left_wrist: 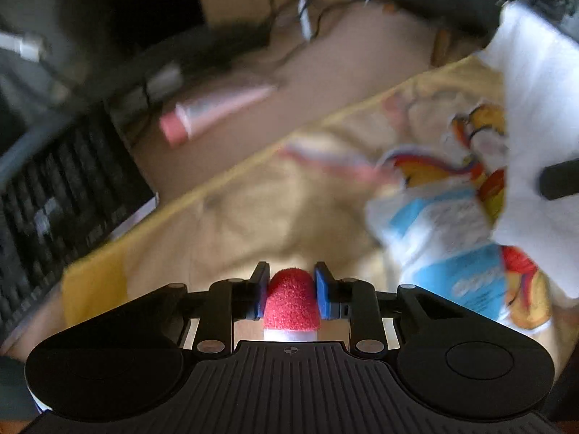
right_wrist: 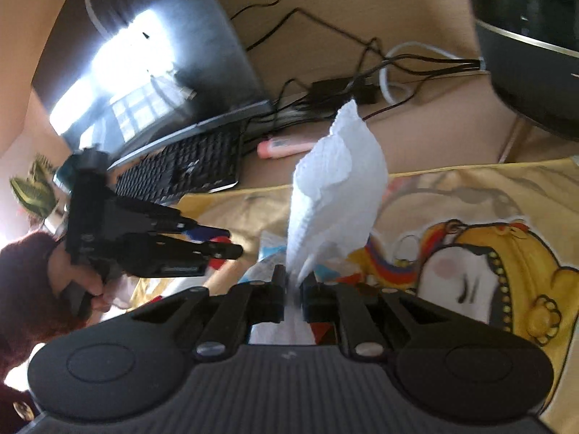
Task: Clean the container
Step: 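Hold the rocket up with the left tool while the right tool wipes it with the cloth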
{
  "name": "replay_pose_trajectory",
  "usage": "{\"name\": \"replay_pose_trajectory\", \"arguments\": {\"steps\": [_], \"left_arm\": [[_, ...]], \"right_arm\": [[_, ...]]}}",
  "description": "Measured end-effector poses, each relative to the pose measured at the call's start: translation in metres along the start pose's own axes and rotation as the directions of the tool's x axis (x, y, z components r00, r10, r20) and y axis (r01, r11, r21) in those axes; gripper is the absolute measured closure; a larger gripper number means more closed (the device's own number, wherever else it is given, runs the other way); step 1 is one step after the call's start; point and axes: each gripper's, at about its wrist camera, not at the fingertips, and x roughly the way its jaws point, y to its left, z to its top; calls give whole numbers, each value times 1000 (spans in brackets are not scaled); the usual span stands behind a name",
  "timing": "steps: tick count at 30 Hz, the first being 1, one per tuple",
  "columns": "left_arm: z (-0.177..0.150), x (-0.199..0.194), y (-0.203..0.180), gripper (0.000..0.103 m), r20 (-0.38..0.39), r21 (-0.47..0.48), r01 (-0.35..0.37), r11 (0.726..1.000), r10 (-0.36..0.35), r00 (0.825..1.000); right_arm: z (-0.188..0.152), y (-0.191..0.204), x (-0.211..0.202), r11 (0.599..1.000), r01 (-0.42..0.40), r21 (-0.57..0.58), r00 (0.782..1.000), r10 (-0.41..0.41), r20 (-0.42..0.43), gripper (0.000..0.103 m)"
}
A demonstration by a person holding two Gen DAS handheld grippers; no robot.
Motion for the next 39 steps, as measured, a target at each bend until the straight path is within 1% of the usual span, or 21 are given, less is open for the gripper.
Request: {"name": "replay_pose_trajectory", "arguments": {"steps": [2,4,7,9,11,12,16,17,18,20,21,23,26,28,29,30,31,35,37,38,39], "left_arm": [[4,-19,1,73,70,-35,7,999,-4,998],[5,-43,1,73,165,-78,4,997,9,986],[-10,-74,-2,73,280,-152,-8,988,51,959],[-30,-92,-7,72,343,-191,-2,982,69,937],[-45,-103,-8,70,384,-228,11,974,80,920],[-51,-104,-6,70,393,-257,29,966,77,916],[-51,-104,11,70,441,-388,84,918,105,891],[-49,-106,14,71,470,-411,96,906,121,874],[-46,-107,16,71,489,-417,103,903,127,863],[-42,-109,16,71,503,-412,97,906,138,853],[-43,-109,15,71,502,-400,95,912,131,855],[-51,-106,9,70,479,-381,82,921,121,870],[-66,-92,10,70,403,-411,63,909,120,907],[-68,-80,16,61,346,-449,65,891,106,932],[-62,-73,17,52,316,-454,59,889,99,944],[-56,-66,19,48,286,-457,51,888,92,954],[-48,-59,21,43,256,-439,37,898,85,963],[-11,-16,27,33,108,-337,0,942,39,993],[2,7,28,33,37,-294,-23,956,36,999],[5,18,27,40,6,-274,-29,961,31,999],[9,25,26,60,-20,-257,-32,966,28,999]], "right_arm": [[2,-2,-5,1000,8,10,1000,-8,15,92],[9,1,-6,1000,5,4,1000,-5,30,92],[22,9,-4,1000,-8,-30,998,10,54,92],[28,20,-5,996,-11,-84,998,17,67,92],[32,30,1,992,-23,-124,998,30,53,92],[33,34,7,991,-33,-131,999,39,38,92],[33,54,28,981,-56,-184,998,54,-17,92],[32,59,31,976,-57,-211,998,53,-24,92],[30,64,33,971,-59,-232,998,54,-30,92],[29,67,37,966,-74,-249,997,65,-44,92],[30,66,38,965,-81,-249,996,72,-48,92],[29,65,41,966,-88,-242,995,75,-61,92],[28,63,49,970,-64,-235,996,48,-72,92],[27,63,52,971,-64,-229,995,45,-86,92],[27,64,51,971,-69,-229,995,50,-91,92],[26,65,50,970,-75,-233,994,55,-93,92],[25,66,48,968,-80,-238,994,59,-94,92],[21,60,36,970,-84,-230,995,69,-71,89],[19,51,28,976,-77,-203,996,68,-53,89],[19,46,24,979,-72,-188,997,65,-44,89],[18,41,21,983,-68,-173,997,63,-35,89]]}}
